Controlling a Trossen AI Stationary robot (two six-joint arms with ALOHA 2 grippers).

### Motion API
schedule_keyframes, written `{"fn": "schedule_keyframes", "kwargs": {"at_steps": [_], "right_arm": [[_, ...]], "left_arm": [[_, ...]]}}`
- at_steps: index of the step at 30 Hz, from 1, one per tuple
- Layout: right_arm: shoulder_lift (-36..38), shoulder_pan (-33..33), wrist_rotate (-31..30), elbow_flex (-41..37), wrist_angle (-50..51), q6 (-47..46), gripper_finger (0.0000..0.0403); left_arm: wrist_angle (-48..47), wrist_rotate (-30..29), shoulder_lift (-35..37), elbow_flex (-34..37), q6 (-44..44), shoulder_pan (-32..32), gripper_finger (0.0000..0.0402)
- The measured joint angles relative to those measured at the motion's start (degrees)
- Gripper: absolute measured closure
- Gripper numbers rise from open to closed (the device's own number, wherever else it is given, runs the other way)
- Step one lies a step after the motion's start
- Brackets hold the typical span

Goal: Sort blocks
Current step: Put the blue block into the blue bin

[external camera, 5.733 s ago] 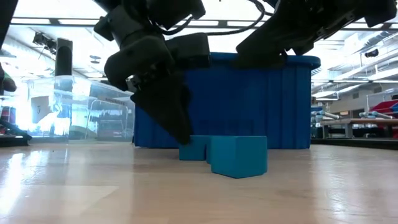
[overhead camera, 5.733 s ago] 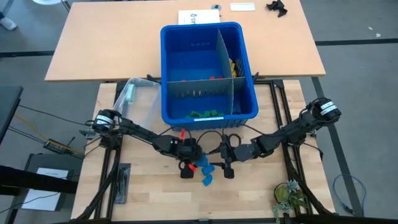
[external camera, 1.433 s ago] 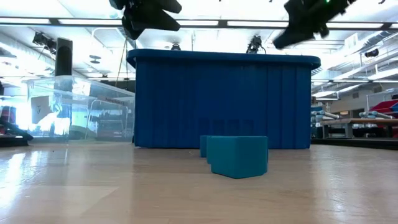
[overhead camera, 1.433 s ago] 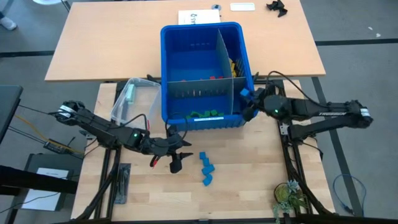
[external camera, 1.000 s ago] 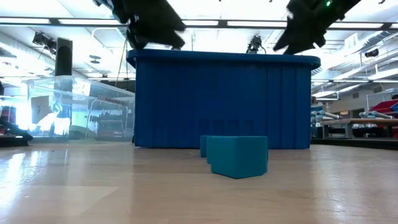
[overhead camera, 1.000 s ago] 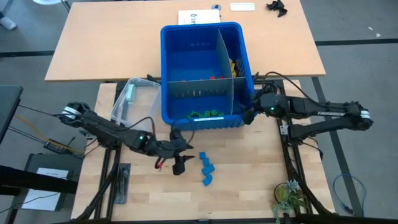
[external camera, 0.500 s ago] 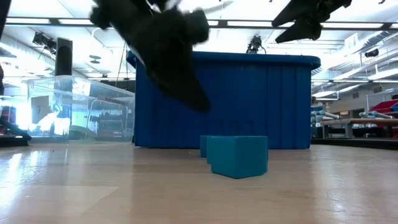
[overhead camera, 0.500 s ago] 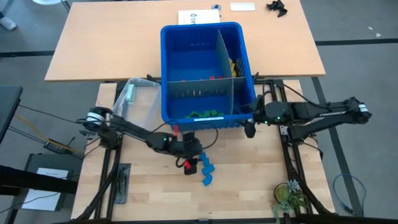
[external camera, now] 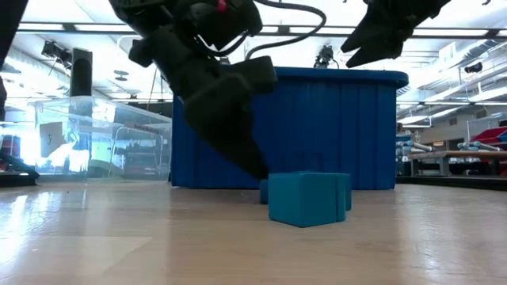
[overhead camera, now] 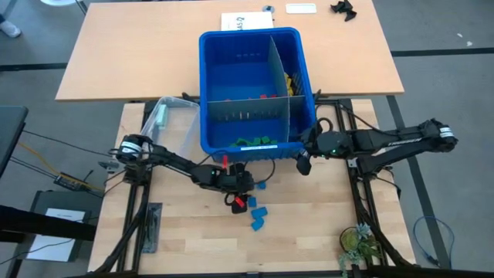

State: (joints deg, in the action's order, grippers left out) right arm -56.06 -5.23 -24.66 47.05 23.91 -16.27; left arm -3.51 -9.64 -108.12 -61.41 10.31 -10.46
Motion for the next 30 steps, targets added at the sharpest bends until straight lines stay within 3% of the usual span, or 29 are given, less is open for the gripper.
{"fn": "schedule_keyframes", "kwargs": {"at_steps": [5,8,13,16,22,30], "right_arm": [[-1.3,0.0,0.4,0.0,0.2,0.0,0.0096],[-2.3,-0.6,3.9,0.0,-0.3,-0.7,0.0096],[-5.3,-5.7,4.7,0.2,-3.1,-0.2,0.0096],[-7.2,-9.5,1.1,0.3,-4.8,0.6,0.0096],[-7.5,-13.7,-14.8,-0.3,-3.2,3.8,0.0096],[-5.5,-18.8,-18.6,-0.1,-14.0,13.6,0.0096]], "left_arm": [[3.7,-0.1,0.0,0.0,0.2,0.4,0.0202],[4.6,-0.1,0.0,0.0,0.3,0.4,0.0202],[4.0,-0.1,0.0,0.0,0.5,0.3,0.0202],[3.9,-0.1,0.0,0.0,0.6,0.3,0.0202],[3.8,-0.2,0.0,0.0,0.6,0.3,0.0202],[4.8,-3.0,0.1,0.1,-0.7,0.6,0.0202]]}}
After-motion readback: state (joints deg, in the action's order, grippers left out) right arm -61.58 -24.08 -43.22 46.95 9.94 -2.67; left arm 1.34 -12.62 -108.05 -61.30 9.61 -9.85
